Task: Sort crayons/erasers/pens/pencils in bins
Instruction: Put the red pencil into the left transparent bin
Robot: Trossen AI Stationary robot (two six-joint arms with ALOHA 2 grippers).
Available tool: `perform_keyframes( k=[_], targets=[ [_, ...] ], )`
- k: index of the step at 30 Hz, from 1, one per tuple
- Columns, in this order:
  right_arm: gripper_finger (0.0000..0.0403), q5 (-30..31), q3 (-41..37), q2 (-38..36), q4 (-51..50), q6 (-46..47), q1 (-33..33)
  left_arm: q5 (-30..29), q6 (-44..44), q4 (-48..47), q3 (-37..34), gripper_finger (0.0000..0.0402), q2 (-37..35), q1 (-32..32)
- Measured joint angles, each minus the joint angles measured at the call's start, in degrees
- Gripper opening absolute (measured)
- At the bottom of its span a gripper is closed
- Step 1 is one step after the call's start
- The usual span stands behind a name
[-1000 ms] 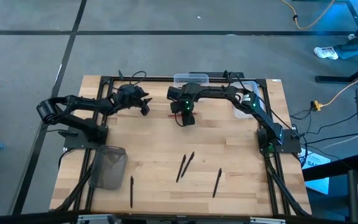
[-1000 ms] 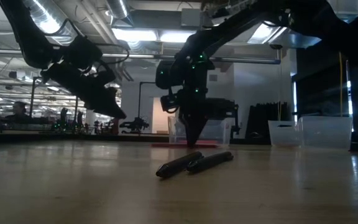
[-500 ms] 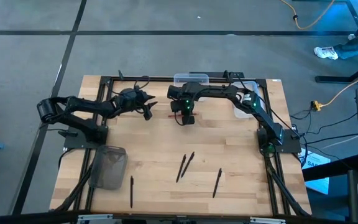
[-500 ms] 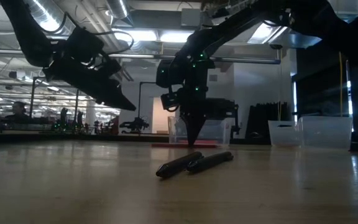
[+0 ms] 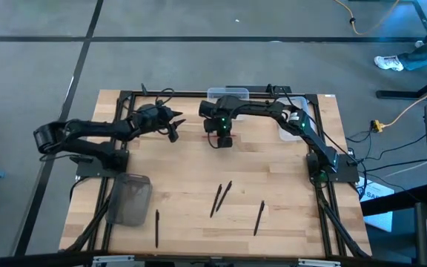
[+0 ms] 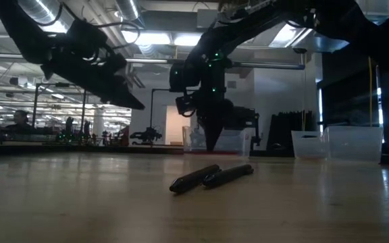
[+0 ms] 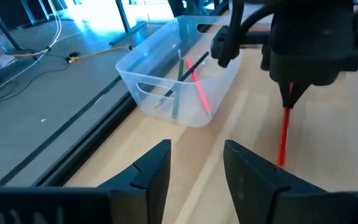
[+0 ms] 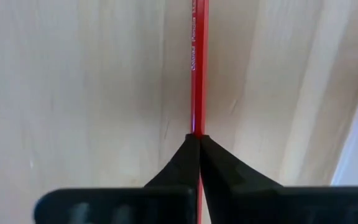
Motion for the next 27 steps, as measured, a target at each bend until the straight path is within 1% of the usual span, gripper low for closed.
perform_keyframes(
  k=[5,11,18,22,25,27],
  targets=[
    [0.0013,-0.1,0.0,0.0,-5.3,1.6,0.0,-0.1,0.1,-1.7,0.0,0.0141,-1.5,0.0],
    [0.0014,-2.1,0.0,-0.1,-11.4,5.7,0.9,-0.1,1.2,-1.9,0.0,0.0141,-1.4,0.0],
    [0.0015,-2.1,-3.5,-0.2,-9.5,8.9,2.6,-0.2,1.5,-3.1,0.0,0.0141,-1.4,0.0],
    [0.0035,-1.6,-5.2,-0.3,-8.4,9.4,3.4,-0.8,1.2,-3.1,0.0,0.0141,-1.4,0.0],
    [0.0060,-1.8,-6.5,-0.4,-6.0,11.4,3.5,-5.5,-0.1,-3.0,0.0,0.0141,-1.4,0.0],
    [0.0076,-2.1,-7.3,-0.6,-5.2,11.8,3.5,-7.0,-0.2,-3.2,0.0,0.0141,-1.4,0.0]
  ],
)
